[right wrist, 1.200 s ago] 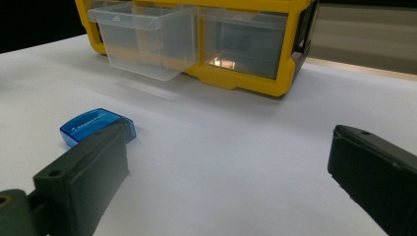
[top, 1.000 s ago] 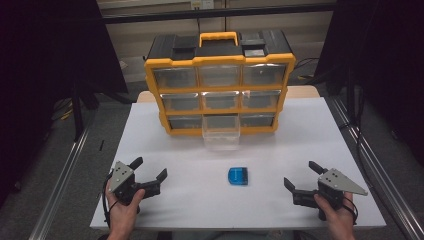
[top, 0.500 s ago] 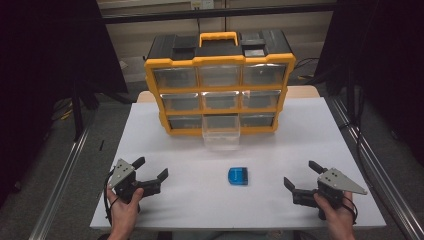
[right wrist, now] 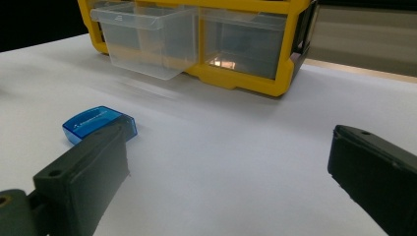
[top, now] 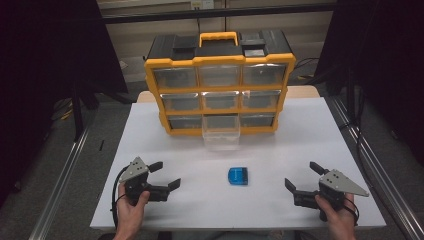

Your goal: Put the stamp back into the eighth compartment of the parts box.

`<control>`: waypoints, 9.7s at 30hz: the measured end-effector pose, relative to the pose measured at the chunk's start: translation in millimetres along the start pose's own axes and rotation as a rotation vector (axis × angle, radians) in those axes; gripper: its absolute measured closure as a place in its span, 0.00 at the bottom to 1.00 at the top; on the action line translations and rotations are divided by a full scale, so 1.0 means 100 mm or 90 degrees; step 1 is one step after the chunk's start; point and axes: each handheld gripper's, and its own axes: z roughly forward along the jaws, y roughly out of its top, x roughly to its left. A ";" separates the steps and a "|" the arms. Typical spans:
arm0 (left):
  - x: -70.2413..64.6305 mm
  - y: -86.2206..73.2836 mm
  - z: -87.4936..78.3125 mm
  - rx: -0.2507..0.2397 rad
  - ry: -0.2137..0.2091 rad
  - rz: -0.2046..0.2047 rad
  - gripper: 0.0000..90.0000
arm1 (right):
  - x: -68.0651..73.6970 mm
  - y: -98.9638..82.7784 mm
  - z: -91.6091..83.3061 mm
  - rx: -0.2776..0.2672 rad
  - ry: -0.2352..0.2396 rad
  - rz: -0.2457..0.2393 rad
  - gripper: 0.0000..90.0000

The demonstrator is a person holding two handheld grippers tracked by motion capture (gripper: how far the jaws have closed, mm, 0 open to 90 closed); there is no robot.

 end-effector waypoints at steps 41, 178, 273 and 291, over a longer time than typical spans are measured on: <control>-0.36 0.24 0.62 0.112 -0.131 0.168 0.05 | 0.01 0.01 0.05 0.002 0.011 0.001 0.02; -0.68 0.82 2.04 0.360 -0.322 0.320 0.46 | 0.01 0.00 0.07 0.009 0.029 -0.002 0.02; 0.11 1.34 0.77 0.088 -0.229 0.172 0.46 | 0.02 0.01 0.05 0.002 0.025 0.000 0.02; 0.24 1.60 0.91 0.136 -0.179 0.201 0.46 | 0.01 0.00 0.06 0.006 0.026 0.000 0.02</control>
